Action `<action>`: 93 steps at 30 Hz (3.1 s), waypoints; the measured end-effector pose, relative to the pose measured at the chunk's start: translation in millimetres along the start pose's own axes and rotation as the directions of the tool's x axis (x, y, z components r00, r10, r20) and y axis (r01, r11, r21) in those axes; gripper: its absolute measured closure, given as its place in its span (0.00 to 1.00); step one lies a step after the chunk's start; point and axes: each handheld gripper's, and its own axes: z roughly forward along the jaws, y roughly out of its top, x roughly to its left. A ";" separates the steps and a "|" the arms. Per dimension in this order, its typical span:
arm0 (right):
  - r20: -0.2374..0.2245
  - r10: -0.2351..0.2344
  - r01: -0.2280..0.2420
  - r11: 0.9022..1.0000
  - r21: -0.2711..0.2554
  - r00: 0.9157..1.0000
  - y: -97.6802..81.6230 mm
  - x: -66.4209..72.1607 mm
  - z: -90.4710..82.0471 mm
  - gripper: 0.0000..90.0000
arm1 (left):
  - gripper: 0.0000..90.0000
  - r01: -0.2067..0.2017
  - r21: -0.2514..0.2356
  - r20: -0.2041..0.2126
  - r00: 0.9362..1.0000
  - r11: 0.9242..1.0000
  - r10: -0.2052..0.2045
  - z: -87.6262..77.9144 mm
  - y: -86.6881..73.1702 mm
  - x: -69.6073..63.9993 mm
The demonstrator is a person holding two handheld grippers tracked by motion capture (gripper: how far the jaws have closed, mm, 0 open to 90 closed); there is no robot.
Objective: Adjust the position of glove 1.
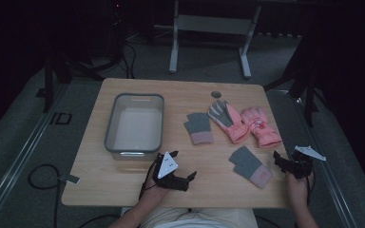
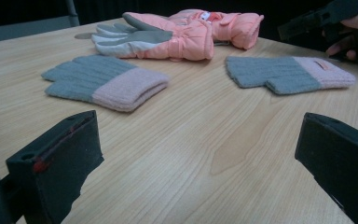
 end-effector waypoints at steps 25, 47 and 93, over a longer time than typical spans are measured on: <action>-0.060 0.016 -0.020 0.998 -0.060 0.998 73.1 19.1 -36.3 0.19 | 0.00 -0.003 0.008 -0.008 1.000 1.000 0.003 0.9 0.3 -2.4; -0.173 -0.058 0.048 0.997 -0.058 0.983 135.2 77.6 -25.6 0.16 | 0.00 0.004 0.012 0.002 1.000 1.000 -0.004 0.8 0.3 -1.3; -0.480 -0.285 0.403 0.901 0.163 0.830 117.4 245.6 112.1 0.64 | 0.00 0.004 -0.002 0.016 1.000 1.000 -0.004 -0.6 -0.3 -0.9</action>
